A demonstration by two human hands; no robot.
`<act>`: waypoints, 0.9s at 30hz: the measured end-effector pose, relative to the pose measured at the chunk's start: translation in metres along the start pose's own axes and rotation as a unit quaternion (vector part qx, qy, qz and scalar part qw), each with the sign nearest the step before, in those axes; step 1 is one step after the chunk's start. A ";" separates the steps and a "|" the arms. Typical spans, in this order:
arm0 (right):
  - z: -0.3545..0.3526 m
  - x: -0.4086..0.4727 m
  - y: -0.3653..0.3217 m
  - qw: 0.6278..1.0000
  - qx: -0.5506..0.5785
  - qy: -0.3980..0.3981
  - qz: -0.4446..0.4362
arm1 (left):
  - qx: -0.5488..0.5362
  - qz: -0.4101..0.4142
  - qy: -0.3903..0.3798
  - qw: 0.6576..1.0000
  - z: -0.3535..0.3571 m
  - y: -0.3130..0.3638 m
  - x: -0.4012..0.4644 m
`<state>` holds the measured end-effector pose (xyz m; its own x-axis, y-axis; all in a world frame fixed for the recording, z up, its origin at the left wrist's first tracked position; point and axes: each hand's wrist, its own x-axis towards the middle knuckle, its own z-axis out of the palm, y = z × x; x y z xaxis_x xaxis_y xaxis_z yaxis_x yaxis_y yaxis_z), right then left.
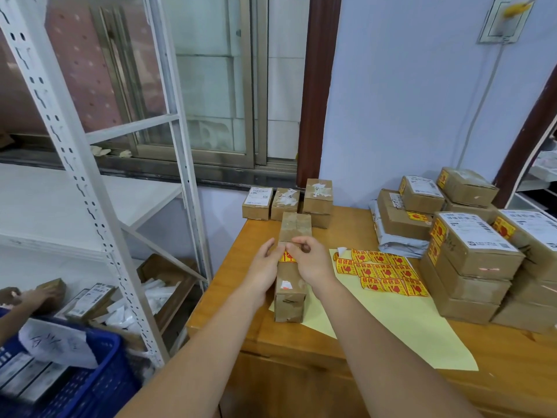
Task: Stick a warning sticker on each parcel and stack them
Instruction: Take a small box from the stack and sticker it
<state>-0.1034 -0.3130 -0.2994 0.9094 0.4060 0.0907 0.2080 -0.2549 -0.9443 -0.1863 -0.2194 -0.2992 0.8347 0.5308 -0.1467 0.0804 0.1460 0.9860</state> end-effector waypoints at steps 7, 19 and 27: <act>-0.006 -0.006 -0.001 1.000 0.004 -0.026 0.003 | 0.008 0.019 0.016 1.000 0.000 -0.004 0.005; -0.010 -0.013 0.009 0.993 0.084 -0.072 0.033 | -0.016 0.022 0.007 1.000 0.000 -0.008 0.008; -0.023 -0.018 0.015 0.988 0.112 -0.092 0.048 | -0.020 0.018 -0.011 1.000 0.000 -0.007 0.008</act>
<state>-0.1081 -0.3448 -0.3082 0.8356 0.5478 -0.0421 0.0206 -0.1078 -0.9940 -0.1801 -0.2166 -0.3073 0.8482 0.5183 -0.1094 0.0291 0.1605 0.9866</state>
